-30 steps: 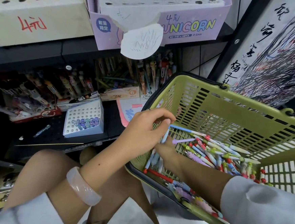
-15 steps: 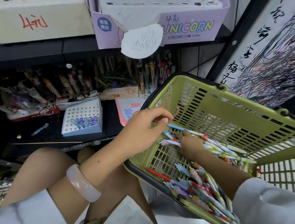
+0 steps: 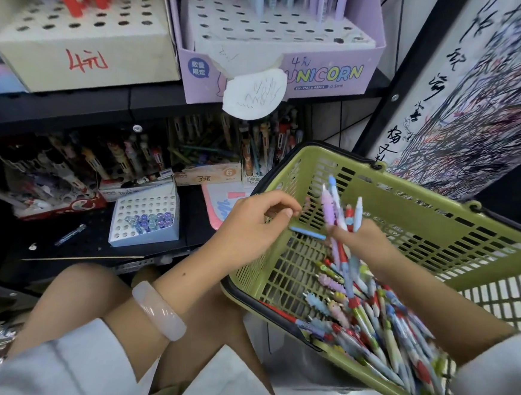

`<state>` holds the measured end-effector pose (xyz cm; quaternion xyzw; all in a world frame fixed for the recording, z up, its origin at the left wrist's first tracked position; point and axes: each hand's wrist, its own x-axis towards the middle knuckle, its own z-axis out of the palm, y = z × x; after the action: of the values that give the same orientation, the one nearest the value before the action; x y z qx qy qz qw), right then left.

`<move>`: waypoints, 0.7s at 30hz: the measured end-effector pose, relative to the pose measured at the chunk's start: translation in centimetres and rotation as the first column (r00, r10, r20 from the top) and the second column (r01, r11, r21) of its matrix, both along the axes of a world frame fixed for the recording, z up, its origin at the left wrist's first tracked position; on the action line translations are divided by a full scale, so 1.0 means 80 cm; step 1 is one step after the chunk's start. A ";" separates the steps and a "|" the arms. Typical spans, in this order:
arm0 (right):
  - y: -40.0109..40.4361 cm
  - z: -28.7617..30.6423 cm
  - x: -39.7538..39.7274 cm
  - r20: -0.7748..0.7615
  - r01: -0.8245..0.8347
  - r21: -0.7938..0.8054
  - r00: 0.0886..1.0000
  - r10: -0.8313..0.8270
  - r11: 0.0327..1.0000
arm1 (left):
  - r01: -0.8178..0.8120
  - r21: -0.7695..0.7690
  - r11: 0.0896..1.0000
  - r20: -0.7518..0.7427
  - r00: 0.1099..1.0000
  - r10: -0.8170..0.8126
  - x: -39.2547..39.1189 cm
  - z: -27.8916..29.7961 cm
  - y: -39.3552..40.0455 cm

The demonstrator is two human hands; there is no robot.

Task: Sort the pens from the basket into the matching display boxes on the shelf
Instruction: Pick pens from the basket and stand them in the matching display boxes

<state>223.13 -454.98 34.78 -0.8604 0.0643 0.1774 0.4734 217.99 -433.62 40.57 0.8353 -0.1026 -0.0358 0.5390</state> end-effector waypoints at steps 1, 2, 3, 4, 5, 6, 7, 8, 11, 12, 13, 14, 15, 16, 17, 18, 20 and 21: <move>0.005 0.021 -0.007 -0.010 0.018 0.142 1.000 -0.017 0.990 | -0.003 -0.026 1.000 -0.007 1.000 0.003 0.000 0.002 0.000; 0.013 0.043 -0.015 -0.019 0.016 0.264 1.000 -0.011 0.964 | -0.007 -0.058 0.998 -0.015 1.000 0.007 0.001 0.003 0.000; 0.022 0.064 -0.022 -0.021 -0.002 0.372 1.000 0.010 0.928 | -0.018 -0.083 0.996 -0.032 0.999 0.016 0.001 0.006 0.000; 0.033 0.083 -0.029 -0.014 -0.021 0.464 0.999 0.031 0.886 | -0.027 -0.115 0.993 -0.057 0.998 0.020 -0.001 0.010 0.000; 0.046 0.103 -0.035 -0.004 -0.034 0.544 0.999 0.043 0.838 | -0.031 -0.169 0.985 -0.096 0.995 0.015 -0.004 0.014 0.004; 0.060 0.122 -0.041 0.013 -0.046 0.613 0.999 0.048 0.789 | -0.035 -0.248 0.968 -0.153 0.988 -0.003 -0.007 0.021 0.006; 0.074 0.137 -0.046 0.041 -0.065 0.666 0.998 0.050 0.744 | -0.022 -0.340 0.940 -0.206 0.977 -0.052 -0.011 0.029 0.009; 0.089 0.151 -0.050 0.071 -0.085 0.699 0.996 0.050 0.710 | 0.006 -0.447 0.895 -0.239 0.963 -0.126 -0.013 0.037 0.011; 0.136 0.181 -0.053 0.137 -0.129 0.679 0.989 0.049 0.723 | -0.045 -0.647 0.761 -0.305 0.930 -0.205 -0.022 0.071 0.020; 0.152 0.190 -0.052 0.170 -0.163 0.645 0.983 0.068 0.747 | -0.094 -0.661 0.744 -0.336 0.924 -0.181 -0.025 0.083 0.029; 0.167 0.199 -0.051 0.215 -0.214 0.592 0.971 0.104 0.777 | -0.084 -0.635 0.768 -0.312 0.937 -0.157 -0.027 0.088 0.044; 0.181 0.208 -0.051 0.260 -0.268 0.526 0.954 0.147 0.807 | -0.058 -0.609 0.791 -0.284 0.947 -0.149 -0.029 0.093 0.059; 0.195 0.216 -0.051 0.298 -0.308 0.460 0.937 0.182 0.833 | -0.022 -0.580 0.814 -0.250 0.956 -0.152 -0.033 0.098 0.076; 0.208 0.223 -0.051 0.323 -0.334 0.415 0.924 0.206 0.846 | 0.007 -0.577 0.817 -0.233 0.957 -0.173 -0.039 0.104 0.094; 0.221 0.229 -0.051 0.335 -0.356 0.392 0.914 0.229 0.848 | 0.039 -0.547 0.836 -0.200 0.964 -0.176 -0.047 0.109 0.112; 0.235 0.233 -0.053 0.329 -0.378 0.387 0.909 0.256 0.841 | 0.051 -0.510 0.859 -0.171 0.972 -0.159 -0.051 0.115 0.124; 0.264 0.239 -0.061 0.308 -0.419 0.379 0.898 0.315 0.825 | 0.028 -0.487 0.873 -0.115 0.989 -0.095 -0.054 0.120 0.143; 0.278 0.240 -0.064 0.305 -0.441 0.358 0.888 0.343 0.823 | -0.006 -0.515 0.857 -0.100 0.994 -0.053 -0.055 0.121 0.150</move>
<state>217.99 -432.75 53.98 -0.7478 -0.2091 0.1818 0.6034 213.56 -421.59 50.25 0.6567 -0.0886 -0.0597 0.7466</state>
